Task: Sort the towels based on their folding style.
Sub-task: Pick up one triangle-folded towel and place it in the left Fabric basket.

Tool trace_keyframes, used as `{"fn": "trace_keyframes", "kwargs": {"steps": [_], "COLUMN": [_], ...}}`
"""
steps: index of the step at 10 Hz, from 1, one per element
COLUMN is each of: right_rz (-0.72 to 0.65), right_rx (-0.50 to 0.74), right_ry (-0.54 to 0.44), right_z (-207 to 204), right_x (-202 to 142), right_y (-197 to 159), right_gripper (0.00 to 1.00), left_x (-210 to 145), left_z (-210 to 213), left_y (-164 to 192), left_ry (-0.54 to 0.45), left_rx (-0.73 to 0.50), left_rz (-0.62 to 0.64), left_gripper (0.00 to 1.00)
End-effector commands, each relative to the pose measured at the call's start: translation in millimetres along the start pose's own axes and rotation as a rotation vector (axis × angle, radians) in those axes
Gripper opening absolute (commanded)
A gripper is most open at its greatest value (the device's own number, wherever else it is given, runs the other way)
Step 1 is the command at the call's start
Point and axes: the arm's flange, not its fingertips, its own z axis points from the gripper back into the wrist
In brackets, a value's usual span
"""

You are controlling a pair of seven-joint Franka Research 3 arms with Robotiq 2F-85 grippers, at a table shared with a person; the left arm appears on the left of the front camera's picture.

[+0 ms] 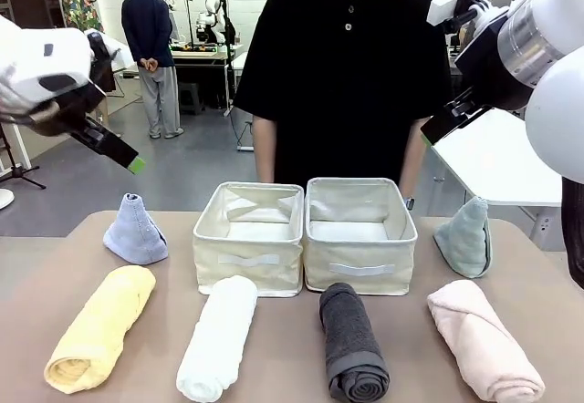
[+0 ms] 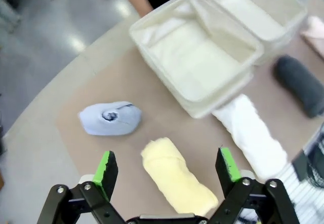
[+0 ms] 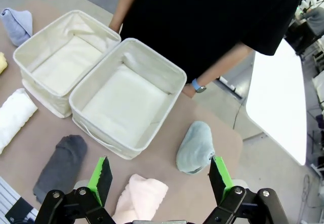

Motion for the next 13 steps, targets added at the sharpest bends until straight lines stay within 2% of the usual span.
{"fn": "trace_keyframes", "kwargs": {"steps": [1, 2, 3, 5, 6, 7, 8, 9, 10, 11, 12, 13], "right_rz": [0.003, 0.003, 0.003, 0.0, 0.142, 0.144, 0.088, 0.028, -0.046, -0.121, -0.18, -0.239], "right_rx": [-0.002, -0.002, -0.002, 0.0, -0.047, 0.238, 0.507, 0.651, 0.8, 0.828, 0.8, 0.705], "right_ry": [-0.009, -0.009, -0.009, 0.0, -0.049, -0.069, -0.126, -0.176, -0.246, -0.317, -0.36, -0.397], "right_z": [-1, -1, -1, 0, 8, 15, 14, 11, 9, 8, 8, 13], "right_x": [0, 0, 0, 0, 4, 7, 1, -13, -36, -64, -93, -120], "right_y": [0, 0, 0, 0, 1, -14, -57, -103, -150, -195, -229, -256], "right_gripper": [1.0, 1.0, 1.0, 1.0, 1.0, 1.0, 1.0, 1.0, 1.0, 1.0, 1.0, 1.0], "left_x": [14, 14, 7, 7, 11, 10, 10, 9, 4, -4, -13, -27], "left_z": [42, 38, 24, 24, 39, 33, 28, 24, 23, 19, 17, 17], "left_y": [15, 13, 6, 6, 9, 36, 74, 110, 151, 189, 223, 254], "left_ry": [0.039, 0.053, 0.02, 0.02, 0.041, 0.039, 0.001, -0.05, -0.109, -0.164, -0.222, -0.31], "left_rx": [-0.076, -0.09, -0.058, -0.058, -0.075, -0.29, -0.588, -0.749, -0.888, -0.889, -0.888, -0.875], "left_rz": [-0.045, -0.062, -0.029, -0.029, -0.041, -0.189, -0.336, -0.439, -0.473, -0.512, -0.49, -0.416], "left_gripper": [1.0, 1.0, 1.0, 1.0, 1.0, 1.0, 1.0, 1.0, 1.0, 1.0, 1.0, 1.0]}}
